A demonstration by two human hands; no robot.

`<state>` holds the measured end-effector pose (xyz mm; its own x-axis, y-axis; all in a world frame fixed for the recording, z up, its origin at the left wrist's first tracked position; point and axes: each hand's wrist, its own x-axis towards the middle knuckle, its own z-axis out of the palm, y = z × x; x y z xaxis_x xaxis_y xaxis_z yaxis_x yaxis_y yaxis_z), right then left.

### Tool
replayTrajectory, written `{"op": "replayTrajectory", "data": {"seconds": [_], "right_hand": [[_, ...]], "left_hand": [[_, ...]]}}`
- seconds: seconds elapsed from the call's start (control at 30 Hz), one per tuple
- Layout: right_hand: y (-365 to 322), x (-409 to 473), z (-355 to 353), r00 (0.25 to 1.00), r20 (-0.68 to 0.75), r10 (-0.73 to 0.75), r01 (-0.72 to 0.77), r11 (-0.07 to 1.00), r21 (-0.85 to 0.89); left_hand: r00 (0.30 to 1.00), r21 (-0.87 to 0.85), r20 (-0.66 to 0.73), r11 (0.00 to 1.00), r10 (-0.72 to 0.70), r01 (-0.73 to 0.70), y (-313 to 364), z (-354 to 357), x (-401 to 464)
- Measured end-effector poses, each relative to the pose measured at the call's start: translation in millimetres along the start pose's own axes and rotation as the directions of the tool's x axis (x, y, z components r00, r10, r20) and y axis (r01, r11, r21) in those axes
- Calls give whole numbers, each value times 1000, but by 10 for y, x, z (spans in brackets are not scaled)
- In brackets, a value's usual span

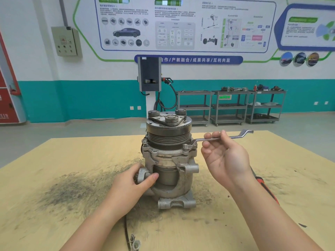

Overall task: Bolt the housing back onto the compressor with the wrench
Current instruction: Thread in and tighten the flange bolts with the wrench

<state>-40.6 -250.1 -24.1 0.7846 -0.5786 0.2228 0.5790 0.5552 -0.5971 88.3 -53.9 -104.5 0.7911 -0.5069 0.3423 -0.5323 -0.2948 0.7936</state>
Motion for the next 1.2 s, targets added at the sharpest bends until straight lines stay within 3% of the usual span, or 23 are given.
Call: {"op": "replayTrajectory", "data": {"seconds": [0.27,0.33,0.4,0.47,0.5,0.57,0.6,0.67,0.7,0.73,0.83,0.9,1.03,1.2], "right_hand": [[-103,48,-20,998,64,11,-6,997,-76],[5,19,-7,997,19,-73,74,995,-68],[176,-57,6,953,-11,-303,299,945,-133],[315,-169,16,783,121,-610,616,732,-293],[356,-221,12,644,299,-704,757,532,-380],[415,-282,-21,376,672,-638,904,95,-416],[425,-297,-20,306,767,-564,917,-44,-397],[420,-305,-7,263,816,-514,915,-137,-380],[410,-304,-1,279,795,-538,917,-97,-388],[380,-307,15,335,738,-585,914,13,-405],[219,-275,61,636,368,-678,767,500,-402],[122,-205,63,789,171,-590,608,713,-349],[75,-87,36,926,59,-373,376,896,-234],[6,-23,9,986,86,-141,149,984,-100]], "left_hand": [[1000,7,28,1000,3,-3,1,-1,6],[1000,8,23,1000,3,-3,0,-1,4],[1000,15,17,1000,5,-5,-9,0,8],[1000,21,19,1000,9,-10,-20,-4,12],[1000,22,23,1000,9,-9,-20,-5,13],[1000,17,20,1000,5,-6,-19,-2,16],[1000,16,13,1000,9,-9,-18,-1,17],[1000,20,6,1000,21,-21,-11,1,12],[1000,24,7,1000,20,-20,-8,2,12],[1000,27,10,1000,13,-13,-10,2,14],[1000,43,8,999,-7,7,-21,7,15],[1000,45,0,999,-7,7,-21,8,16],[1000,30,7,1000,-8,7,-13,3,16],[1000,46,-3,999,-5,5,28,-1,-4]]}}
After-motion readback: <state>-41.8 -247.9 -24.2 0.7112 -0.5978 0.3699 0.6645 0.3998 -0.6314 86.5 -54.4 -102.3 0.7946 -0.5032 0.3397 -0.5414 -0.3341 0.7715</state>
